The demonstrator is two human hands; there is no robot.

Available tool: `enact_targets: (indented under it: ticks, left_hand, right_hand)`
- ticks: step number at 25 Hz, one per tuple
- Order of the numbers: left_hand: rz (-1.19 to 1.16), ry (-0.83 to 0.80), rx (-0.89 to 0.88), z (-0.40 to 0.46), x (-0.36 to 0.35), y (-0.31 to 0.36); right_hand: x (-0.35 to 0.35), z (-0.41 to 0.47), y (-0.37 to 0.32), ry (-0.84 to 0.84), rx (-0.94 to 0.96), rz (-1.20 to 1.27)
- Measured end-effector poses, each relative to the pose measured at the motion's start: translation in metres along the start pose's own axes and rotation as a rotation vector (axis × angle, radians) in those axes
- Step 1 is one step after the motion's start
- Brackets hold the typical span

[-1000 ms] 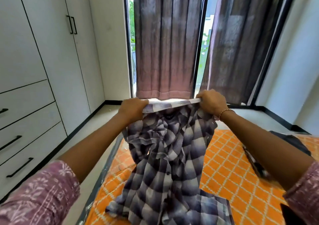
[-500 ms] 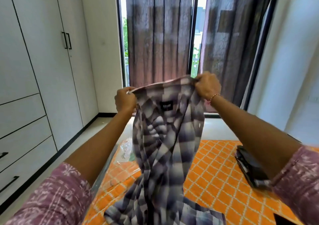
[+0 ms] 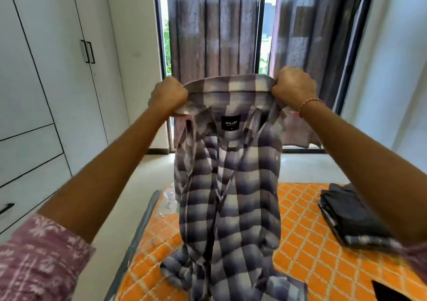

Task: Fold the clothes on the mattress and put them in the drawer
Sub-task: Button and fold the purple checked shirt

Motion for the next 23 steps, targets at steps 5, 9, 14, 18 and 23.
enact_targets:
  ticks: [5,9,14,18,23]
  left_hand:
    - [0.237,-0.603,-0.017,-0.020,-0.040,-0.008]
    - [-0.204,-0.666,0.290,-0.031,-0.124,-0.041]
    - [-0.485,-0.555,0.363,-0.017,-0.226,-0.062]
    - [-0.748,-0.540,0.298,-0.017,-0.304,-0.091]
    - [0.520,-0.790,-0.354,-0.119,-0.423,-0.195]
  right_hand:
    - [-0.042,-0.031,0.013,-0.682,-0.075,-0.148]
    - [-0.119,-0.052,0.048,-0.721,-0.502,0.489]
    - [-0.236,-0.059,0.074,-0.590,-0.760,0.992]
    - [-0.312,-0.094,0.102,-0.646,-0.493,1.060]
    - [-0.396,-0.231,0.179,-1.047,-0.264,0.352]
Point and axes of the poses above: each hand's wrist, its own z-axis towards the middle knuckle, its own x-axis out of the back of the hand, y = z × x, the point moved 6 cm from there along z, towards the middle knuckle, and after that the axes turned 12 degrees about z, right-handed, at the moved point
